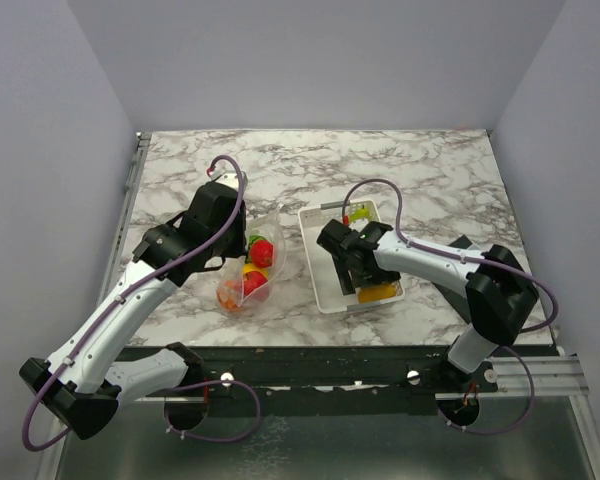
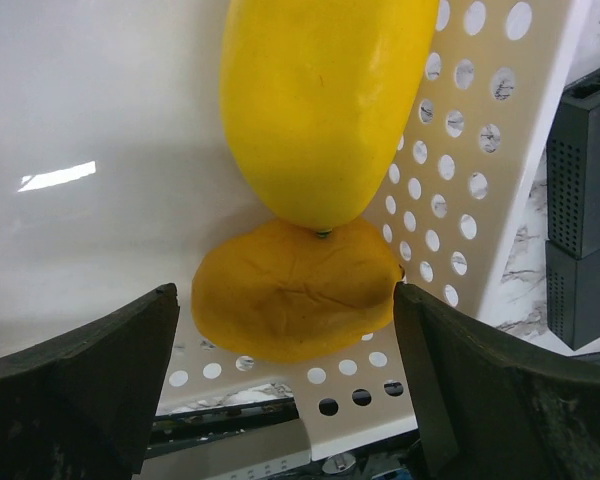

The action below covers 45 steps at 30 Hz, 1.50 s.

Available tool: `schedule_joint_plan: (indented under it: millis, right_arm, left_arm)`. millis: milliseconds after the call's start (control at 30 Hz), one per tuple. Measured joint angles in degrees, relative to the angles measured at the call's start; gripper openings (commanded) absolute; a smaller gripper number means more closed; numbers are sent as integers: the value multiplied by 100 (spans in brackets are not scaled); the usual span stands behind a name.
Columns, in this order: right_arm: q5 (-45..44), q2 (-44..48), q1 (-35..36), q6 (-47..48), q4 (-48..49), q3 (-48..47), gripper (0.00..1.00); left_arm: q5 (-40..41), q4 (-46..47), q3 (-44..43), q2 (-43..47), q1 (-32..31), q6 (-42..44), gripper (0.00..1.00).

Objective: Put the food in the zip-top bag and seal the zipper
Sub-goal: Pick up the fake fruit from the bin.

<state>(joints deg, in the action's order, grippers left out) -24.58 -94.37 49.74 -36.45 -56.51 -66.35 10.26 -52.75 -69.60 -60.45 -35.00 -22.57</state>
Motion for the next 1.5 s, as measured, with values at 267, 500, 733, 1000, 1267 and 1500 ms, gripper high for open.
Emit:
schedule_joint_plan:
  millis: [267, 500, 733, 1000, 1267, 1500]
  right_arm:
    - [9, -278, -59, -2, 28, 136, 97]
    - [33, -461, -74, -4, 151, 313, 87]
    - [39, -476, -74, -15, 155, 354, 59]
    - [39, -317, -74, -17, 63, 249, 32]
    - [98, 258, -74, -13, -61, -175, 26]
    - [295, 848, -74, 13, -15, -551, 25]
  left_arm:
    - [0, 7, 4, -11, 0, 61, 0]
    - [-28, 35, 4, -37, 0, 79, 0]
    - [-42, 35, 4, -37, 0, 79, 0]
    - [-46, 37, 4, -55, 0, 79, 0]
    - [-57, 37, 4, -63, 0, 79, 0]
    - [-61, 37, 4, -66, 0, 79, 0]
